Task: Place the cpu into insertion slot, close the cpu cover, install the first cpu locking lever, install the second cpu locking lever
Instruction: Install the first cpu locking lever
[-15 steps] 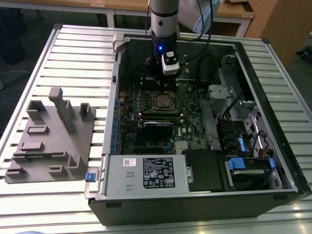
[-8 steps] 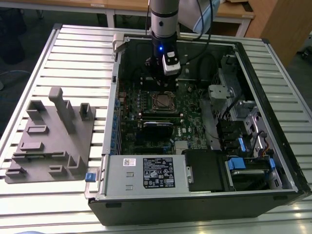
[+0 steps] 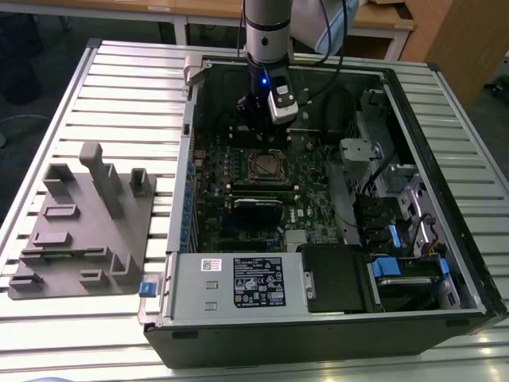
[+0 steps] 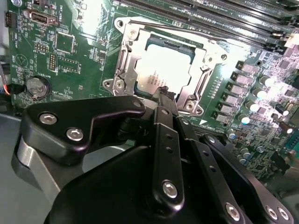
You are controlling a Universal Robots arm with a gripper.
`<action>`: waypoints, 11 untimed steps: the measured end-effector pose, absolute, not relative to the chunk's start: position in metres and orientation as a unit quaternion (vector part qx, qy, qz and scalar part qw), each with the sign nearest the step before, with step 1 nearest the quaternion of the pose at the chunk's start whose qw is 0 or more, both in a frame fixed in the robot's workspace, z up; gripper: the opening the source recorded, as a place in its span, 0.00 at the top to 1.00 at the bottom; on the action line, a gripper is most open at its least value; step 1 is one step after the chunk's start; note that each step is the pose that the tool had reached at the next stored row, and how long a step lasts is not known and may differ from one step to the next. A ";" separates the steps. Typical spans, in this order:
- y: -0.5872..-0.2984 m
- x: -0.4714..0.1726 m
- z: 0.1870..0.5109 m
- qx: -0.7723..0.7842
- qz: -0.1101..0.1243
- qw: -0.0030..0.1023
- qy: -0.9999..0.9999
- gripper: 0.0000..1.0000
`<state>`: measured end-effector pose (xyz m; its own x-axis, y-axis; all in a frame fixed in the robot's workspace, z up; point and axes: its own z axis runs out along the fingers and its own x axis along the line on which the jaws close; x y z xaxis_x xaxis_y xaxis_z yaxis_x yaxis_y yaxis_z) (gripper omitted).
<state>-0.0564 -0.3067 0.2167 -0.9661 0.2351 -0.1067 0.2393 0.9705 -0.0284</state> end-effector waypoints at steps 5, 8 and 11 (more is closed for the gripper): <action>-0.307 -0.056 0.218 0.120 -0.021 0.051 0.991 0.89; -0.307 -0.056 0.222 0.120 -0.021 0.051 0.991 0.89; -0.307 -0.056 0.226 0.120 -0.021 0.051 0.991 0.89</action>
<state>-0.0564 -0.3067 0.2258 -0.9661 0.2350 -0.1068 0.2392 0.9705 -0.0284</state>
